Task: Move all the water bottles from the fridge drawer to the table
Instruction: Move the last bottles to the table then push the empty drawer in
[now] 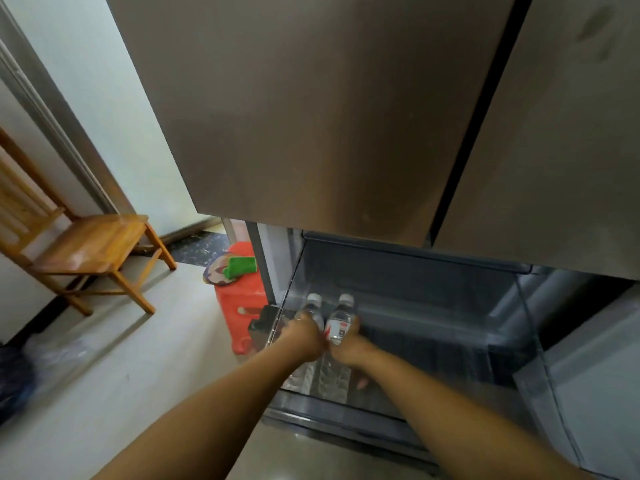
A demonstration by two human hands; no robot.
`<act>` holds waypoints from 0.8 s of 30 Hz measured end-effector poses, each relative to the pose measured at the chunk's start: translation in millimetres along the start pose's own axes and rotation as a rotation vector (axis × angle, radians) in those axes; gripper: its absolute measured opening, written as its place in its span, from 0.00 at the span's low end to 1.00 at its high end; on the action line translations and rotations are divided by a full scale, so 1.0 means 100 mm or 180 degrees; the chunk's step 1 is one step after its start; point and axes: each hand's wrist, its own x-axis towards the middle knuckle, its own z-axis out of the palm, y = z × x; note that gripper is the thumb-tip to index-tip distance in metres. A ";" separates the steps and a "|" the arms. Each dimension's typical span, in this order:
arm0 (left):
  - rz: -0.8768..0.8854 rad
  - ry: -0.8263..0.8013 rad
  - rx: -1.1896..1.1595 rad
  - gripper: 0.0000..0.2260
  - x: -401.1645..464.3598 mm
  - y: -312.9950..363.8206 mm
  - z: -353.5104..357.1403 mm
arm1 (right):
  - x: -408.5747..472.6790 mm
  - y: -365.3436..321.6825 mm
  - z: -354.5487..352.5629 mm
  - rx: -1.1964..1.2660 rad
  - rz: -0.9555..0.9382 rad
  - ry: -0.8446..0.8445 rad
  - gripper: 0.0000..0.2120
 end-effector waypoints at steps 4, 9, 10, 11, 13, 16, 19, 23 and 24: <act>-0.0368 -0.0068 -0.0360 0.29 0.16 0.02 -0.04 | 0.09 0.08 0.06 0.0190 0.0343 -0.0157 0.51; -0.0428 -0.0110 -0.0028 0.26 0.21 0.01 0.05 | 0.08 0.09 0.05 0.0383 0.0319 -0.0147 0.42; -0.0473 -0.0174 0.0046 0.27 0.22 0.02 0.08 | 0.08 0.12 0.03 0.0456 0.0332 -0.0078 0.43; -0.0510 -0.0218 0.0045 0.27 0.23 0.01 0.10 | 0.07 0.15 0.01 0.0527 0.0404 -0.0039 0.46; -0.0554 -0.0253 -0.0151 0.29 0.28 0.00 0.10 | 0.06 0.23 -0.03 0.0639 0.0528 -0.0021 0.52; -0.0567 -0.0325 -0.0314 0.32 0.30 0.04 0.10 | 0.00 0.27 -0.10 0.0605 0.0750 -0.0092 0.52; -0.0701 -0.0360 -0.0445 0.41 0.24 0.01 0.22 | -0.09 0.17 -0.18 0.0638 0.0701 -0.0090 0.38; -0.0913 -0.0596 -0.0921 0.46 0.43 -0.07 0.39 | 0.04 0.24 -0.04 0.0662 0.0664 -0.0231 0.58; -0.0892 -0.0738 -0.0856 0.48 0.45 -0.06 0.40 | 0.18 0.31 0.04 0.0484 0.0575 -0.0195 0.63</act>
